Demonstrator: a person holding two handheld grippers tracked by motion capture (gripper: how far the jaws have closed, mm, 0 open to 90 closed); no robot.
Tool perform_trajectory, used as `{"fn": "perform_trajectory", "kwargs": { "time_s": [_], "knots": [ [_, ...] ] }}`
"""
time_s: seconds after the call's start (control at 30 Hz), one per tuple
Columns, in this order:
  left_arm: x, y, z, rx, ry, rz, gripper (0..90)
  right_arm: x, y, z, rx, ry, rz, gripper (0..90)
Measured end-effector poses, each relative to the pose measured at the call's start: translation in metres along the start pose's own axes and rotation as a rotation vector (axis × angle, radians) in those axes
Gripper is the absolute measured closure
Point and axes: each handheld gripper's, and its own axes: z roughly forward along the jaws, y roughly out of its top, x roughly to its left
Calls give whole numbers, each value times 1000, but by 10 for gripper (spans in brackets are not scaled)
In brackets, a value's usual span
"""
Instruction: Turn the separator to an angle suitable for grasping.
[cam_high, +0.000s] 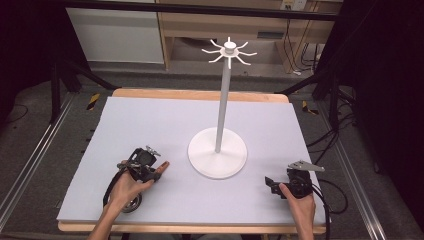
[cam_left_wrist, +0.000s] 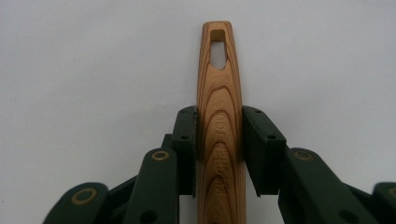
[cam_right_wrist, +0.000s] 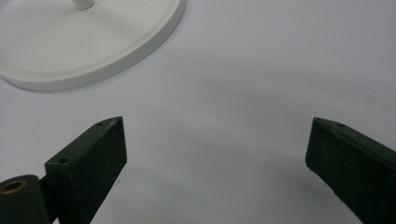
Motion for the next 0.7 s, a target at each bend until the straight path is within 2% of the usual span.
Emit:
{"fn": "perform_trajectory", "kwargs": {
  "time_s": [0.33,0.47,0.5,0.53,0.6,0.7],
  "knots": [
    [0,-1,-3,-14,6,9,673,-1,0,0,3,-2,3,59],
    [-1,-2,-13,-54,12,14,674,-1,0,-1,1,-2,2,59],
    [-2,-3,-20,-79,11,9,674,-2,0,-1,-3,1,-1,58],
    [-2,-3,-20,-79,11,9,674,-2,0,-1,-3,1,-1,58],
    [-2,-4,-29,-117,13,6,675,-1,0,-2,-6,0,4,58],
    [-1,-5,-35,-142,12,0,675,-1,0,-1,-2,-1,-3,58]
  ]
}}
